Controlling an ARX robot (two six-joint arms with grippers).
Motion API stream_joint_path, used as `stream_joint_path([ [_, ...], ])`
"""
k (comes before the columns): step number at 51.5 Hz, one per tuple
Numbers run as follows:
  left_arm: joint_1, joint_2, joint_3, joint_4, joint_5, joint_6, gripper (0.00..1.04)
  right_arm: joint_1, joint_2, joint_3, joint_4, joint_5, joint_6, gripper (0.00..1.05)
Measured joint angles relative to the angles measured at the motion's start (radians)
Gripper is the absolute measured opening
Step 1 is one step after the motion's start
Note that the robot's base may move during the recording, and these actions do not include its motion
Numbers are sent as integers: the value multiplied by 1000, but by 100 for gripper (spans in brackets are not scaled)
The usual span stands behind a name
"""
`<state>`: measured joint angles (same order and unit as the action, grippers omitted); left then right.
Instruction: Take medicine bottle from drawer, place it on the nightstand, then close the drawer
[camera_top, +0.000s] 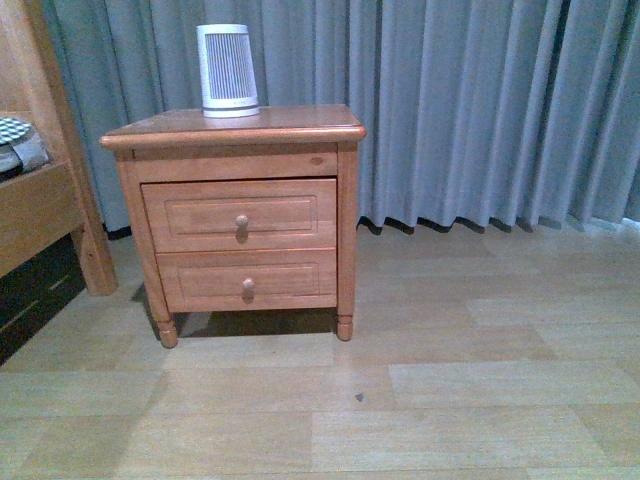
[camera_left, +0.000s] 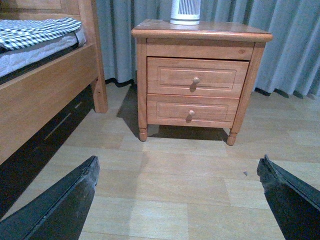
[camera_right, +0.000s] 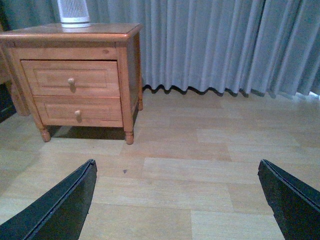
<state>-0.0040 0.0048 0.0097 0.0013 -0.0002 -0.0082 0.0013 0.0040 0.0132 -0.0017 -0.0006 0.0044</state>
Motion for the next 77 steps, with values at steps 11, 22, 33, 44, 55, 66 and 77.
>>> stream_joint_path([
  [11,0,0,0,0,0,0,98,0,0,0,0,0,0,98],
  [22,0,0,0,0,0,0,98,0,0,0,0,0,0,98],
  [33,0,0,0,0,0,0,98,0,0,0,0,0,0,98],
  [44,0,0,0,0,0,0,98,0,0,0,0,0,0,98],
  [55,0,0,0,0,0,0,98,0,0,0,0,0,0,98],
  [66,0,0,0,0,0,0,98,0,0,0,0,0,0,98],
  [77,0,0,0,0,0,0,98,0,0,0,0,0,0,98],
])
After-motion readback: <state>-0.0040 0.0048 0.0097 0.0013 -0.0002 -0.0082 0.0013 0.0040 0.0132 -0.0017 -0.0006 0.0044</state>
